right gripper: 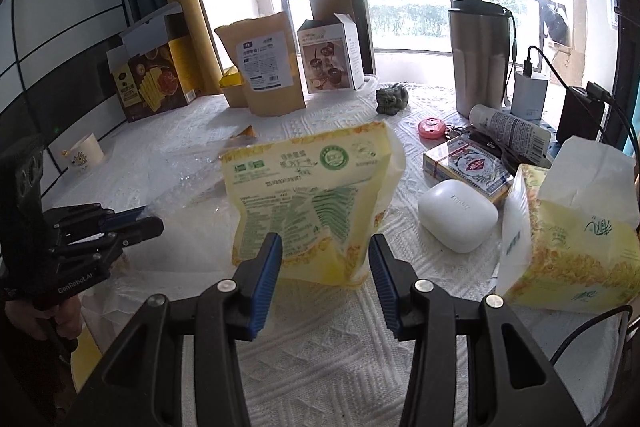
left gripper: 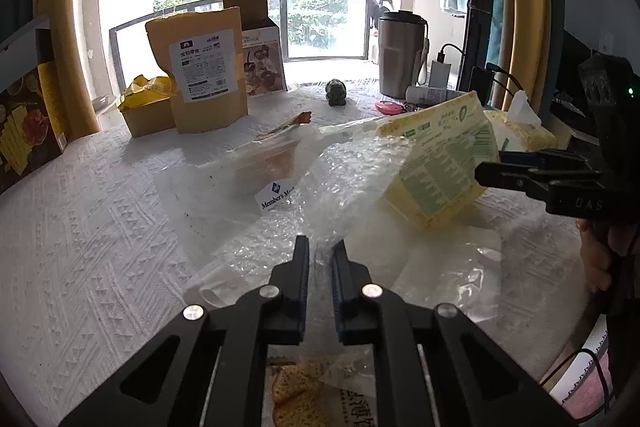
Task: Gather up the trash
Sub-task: 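Grasp the bubble wrap with the left tool while the right tool grasps the green pouch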
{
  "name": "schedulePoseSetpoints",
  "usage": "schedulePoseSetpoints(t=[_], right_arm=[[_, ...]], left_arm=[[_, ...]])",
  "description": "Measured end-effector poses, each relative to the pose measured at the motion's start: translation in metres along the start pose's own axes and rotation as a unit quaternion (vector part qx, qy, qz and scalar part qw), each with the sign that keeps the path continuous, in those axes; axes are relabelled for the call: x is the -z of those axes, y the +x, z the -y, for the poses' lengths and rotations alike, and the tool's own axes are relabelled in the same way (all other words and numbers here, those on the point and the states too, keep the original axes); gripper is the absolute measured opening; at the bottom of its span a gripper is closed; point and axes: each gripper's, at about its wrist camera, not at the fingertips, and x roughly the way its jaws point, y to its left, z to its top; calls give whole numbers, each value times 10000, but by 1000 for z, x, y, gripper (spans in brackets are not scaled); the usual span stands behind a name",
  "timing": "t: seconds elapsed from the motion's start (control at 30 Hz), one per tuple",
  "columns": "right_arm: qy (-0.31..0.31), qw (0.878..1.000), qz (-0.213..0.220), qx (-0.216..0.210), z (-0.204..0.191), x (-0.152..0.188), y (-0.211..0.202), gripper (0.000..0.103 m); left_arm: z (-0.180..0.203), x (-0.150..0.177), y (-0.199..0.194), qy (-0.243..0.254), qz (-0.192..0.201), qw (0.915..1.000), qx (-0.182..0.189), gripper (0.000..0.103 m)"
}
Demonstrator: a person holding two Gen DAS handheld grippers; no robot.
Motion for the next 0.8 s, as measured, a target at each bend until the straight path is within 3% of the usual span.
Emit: schedulePoseSetpoints(t=[0.23,0.33,0.4,0.57,0.8], right_arm=[[-88,10000,6,14,-7,5,2,40],[-90,9999,-39,37,-7,7,5,28],[-97,9999,-39,48,-7,8,6,11],[-112,9997,188,128,-7,8,-6,4],[-131,9987,461,153,-13,9,-31,3]], left_arm=[[-4,-1,-19,-58,241,9997,34,7],[-5,-2,-28,-80,339,9994,33,7],[-6,-2,-35,-95,406,9991,24,7],[-7,-2,-51,-140,548,9984,14,6],[-7,2,-71,-174,663,9976,-3,6]])
